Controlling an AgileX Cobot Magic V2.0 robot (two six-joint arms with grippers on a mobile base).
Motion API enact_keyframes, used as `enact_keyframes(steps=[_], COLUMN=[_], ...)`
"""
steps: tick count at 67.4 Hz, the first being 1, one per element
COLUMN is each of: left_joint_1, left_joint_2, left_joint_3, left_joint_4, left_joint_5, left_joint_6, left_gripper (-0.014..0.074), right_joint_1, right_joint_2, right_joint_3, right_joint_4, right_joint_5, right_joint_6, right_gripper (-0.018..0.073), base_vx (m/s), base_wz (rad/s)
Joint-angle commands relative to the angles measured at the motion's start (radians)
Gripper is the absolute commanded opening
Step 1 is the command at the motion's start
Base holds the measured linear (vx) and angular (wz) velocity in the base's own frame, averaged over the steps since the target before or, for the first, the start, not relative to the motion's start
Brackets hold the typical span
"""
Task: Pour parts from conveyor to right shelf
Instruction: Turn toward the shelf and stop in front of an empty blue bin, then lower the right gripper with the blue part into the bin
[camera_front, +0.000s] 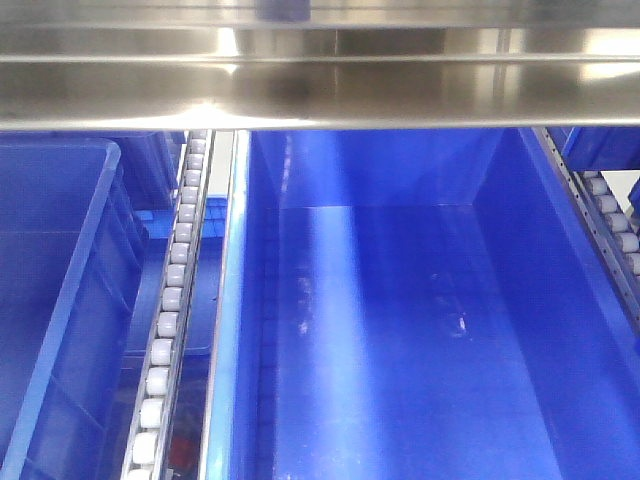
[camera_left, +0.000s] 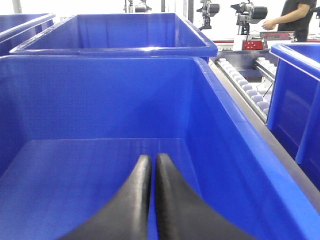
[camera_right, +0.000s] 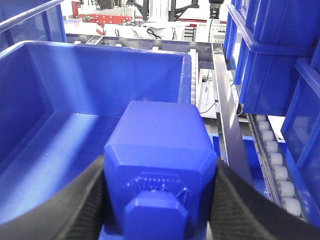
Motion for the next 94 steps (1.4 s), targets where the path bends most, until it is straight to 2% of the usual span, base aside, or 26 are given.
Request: enact_keyframes(steps=[1,14,27,35,42,49,54,63,70,94], left_joint_1=[-0.001,-0.001,-0.001,-0.001,-0.001,-0.001,-0.001,-0.001,-0.001,-0.001], left_joint_2=[-0.004,-0.004,-0.004,-0.004,-0.004,-0.004,-0.004,-0.004,-0.004,-0.004], left_joint_3=[-0.026,-0.026,-0.026,-0.026,-0.026,-0.026,-0.026,-0.026,-0.026,-0.026], left_joint_4=[-0.006,-0.006,-0.006,-0.006,-0.006,-0.006,-0.006,-0.006,-0.006,-0.006], left_joint_5=[-0.072,-0.072,-0.072,-0.072,-0.072,-0.072,-0.072,-0.072,-0.072,-0.072], left_joint_6=[-0.007,-0.007,-0.007,-0.007,-0.007,-0.007,-0.007,-0.007,-0.007,-0.007], left_gripper=[-0.0006,-0.0006,-0.0006,-0.0006,-0.0006,-0.0006,-0.0006,-0.0006,-0.0006,-0.0006], right_joint_1=[-0.003,-0.003,-0.003,-0.003,0.0,0.067,0.146,0.256,0.282,0.305], right_joint_2=[0.015,0.034,0.247,0.379,0.464,0.549,0.629,0.794,0.923,1.357], right_joint_3=[-0.029,-0.029,-0.057,-0.14,-0.231,-0.312,-0.363,-0.436,-0.478,-0.682], right_joint_4=[0.002,0.009,0.014,0.08,0.139,0.151,0.147,0.105,0.101,0.087], right_joint_5=[-0.082,-0.152,-0.165,-0.163,-0.131,-0.08,-0.029,0.015,0.012,0.075], right_joint_6=[-0.003,-0.003,-0.003,0.0,-0.07,-0.138,-0.16,-0.137,-0.092,-0.083], right_gripper=[0.0048,0.0048,0.0048,0.0048,0.005,0.0053,0.0055,0.0058,0.0061,0.0093], base_vx=[0.0,0.0,0.0,0.0,0.0,0.0,0.0,0.0,0.0,0.0], base_wz=[0.0,0.0,0.0,0.0,0.0,0.0,0.0,0.0,0.0,0.0])
